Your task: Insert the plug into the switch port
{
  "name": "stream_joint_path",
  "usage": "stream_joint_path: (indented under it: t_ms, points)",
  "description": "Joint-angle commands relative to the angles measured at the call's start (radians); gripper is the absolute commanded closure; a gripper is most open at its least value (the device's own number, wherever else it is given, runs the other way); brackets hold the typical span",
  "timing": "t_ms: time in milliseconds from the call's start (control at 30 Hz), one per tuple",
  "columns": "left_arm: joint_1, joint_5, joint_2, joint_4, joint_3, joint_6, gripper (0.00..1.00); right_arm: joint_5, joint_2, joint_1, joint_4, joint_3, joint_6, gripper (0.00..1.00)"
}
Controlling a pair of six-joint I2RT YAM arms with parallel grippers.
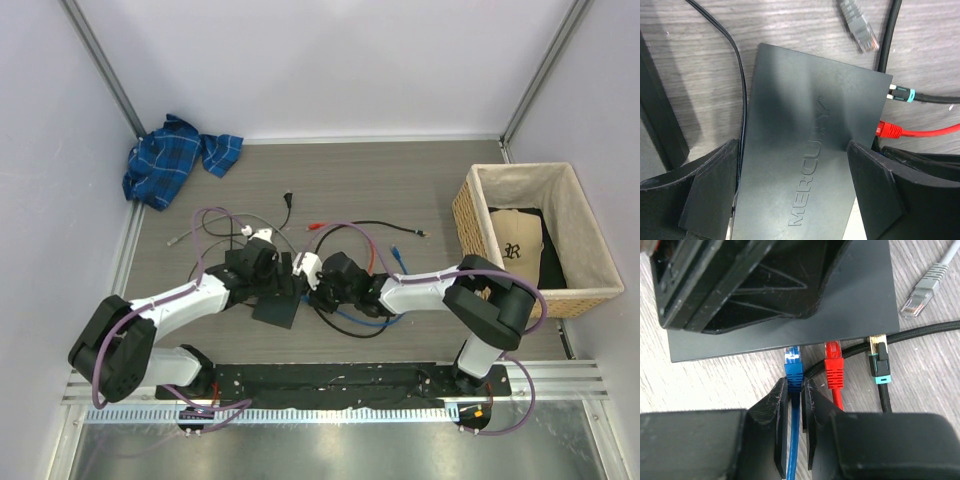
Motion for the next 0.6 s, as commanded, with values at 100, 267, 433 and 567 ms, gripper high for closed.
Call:
stream_joint_path:
  t_ms: [100,267,433,567]
  points:
    - [-0.105,0.176,-0.004,-0.086,0.127,0.01,0.09,-0.013,-0.095,0.035,0.418,-0.05,0.092,0.99]
    - [-0.083,0.089,0.027,-0.102,0.153,0.032,0.04,0.018,-0.106,0.035,0.34,-0.081,0.104,0.92]
    - [-0.074,0.004,0.014,-0.19,0.211,0.038,0.0,0.044,-0.142,0.035,0.28,-0.115,0.133,0.78]
    - [-0.06,-0.054,-0.054,-0.308,0.27,0.038,0.0,0.097,-0.201,0.035,0.199,-0.122,0.129,0.63]
